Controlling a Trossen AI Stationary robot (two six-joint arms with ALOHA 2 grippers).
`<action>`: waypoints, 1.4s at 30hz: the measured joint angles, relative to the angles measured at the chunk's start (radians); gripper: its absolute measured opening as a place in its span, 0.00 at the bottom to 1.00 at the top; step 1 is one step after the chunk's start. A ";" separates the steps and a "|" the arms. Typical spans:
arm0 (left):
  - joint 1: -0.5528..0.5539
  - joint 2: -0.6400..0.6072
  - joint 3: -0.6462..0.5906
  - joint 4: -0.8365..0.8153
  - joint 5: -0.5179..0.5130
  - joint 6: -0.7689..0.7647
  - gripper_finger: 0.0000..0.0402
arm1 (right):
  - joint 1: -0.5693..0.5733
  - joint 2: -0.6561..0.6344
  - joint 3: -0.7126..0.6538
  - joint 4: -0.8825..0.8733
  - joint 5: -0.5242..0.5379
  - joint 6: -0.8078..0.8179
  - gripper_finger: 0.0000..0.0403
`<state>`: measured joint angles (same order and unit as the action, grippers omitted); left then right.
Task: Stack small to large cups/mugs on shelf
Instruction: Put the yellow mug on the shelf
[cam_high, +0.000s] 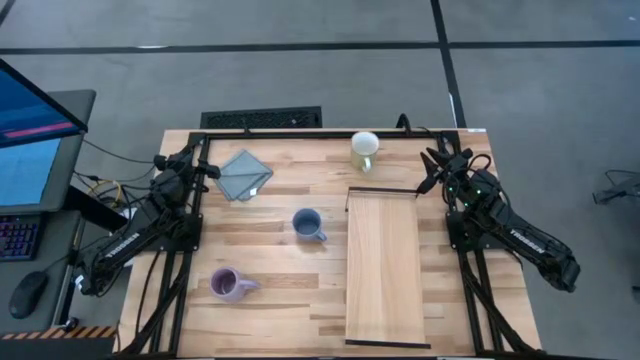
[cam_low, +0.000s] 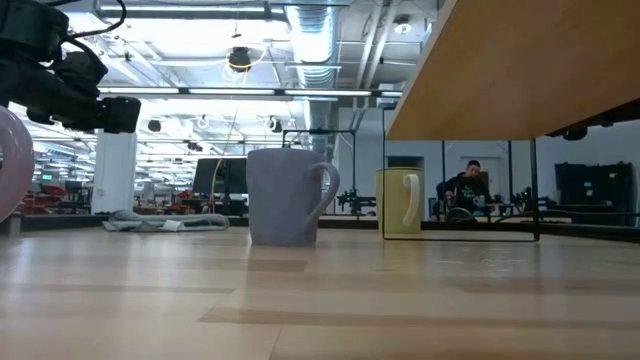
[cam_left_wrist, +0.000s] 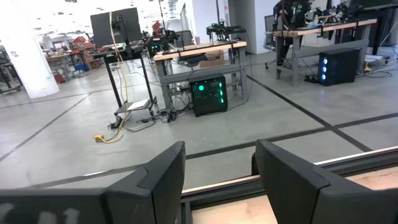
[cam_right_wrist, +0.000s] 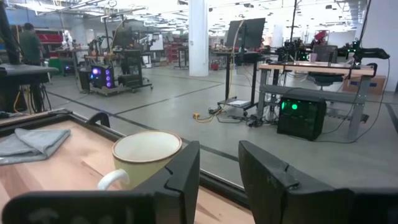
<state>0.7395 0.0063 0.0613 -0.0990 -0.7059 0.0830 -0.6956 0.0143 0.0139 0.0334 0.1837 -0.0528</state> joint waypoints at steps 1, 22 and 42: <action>0.000 0.000 0.000 0.000 0.000 0.000 0.47 | 0.000 0.000 0.000 0.000 0.000 0.000 0.33; 0.000 0.000 0.000 0.001 -0.008 0.000 0.47 | 0.008 0.092 0.206 0.002 -0.004 0.053 0.33; 0.000 0.000 0.000 0.000 -0.008 0.000 0.47 | 0.028 0.818 0.905 -0.209 -0.005 0.211 0.33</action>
<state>0.7395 0.0067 0.0612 -0.0986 -0.7141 0.0830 -0.6681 0.8325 0.9190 -0.1754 0.1787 0.1586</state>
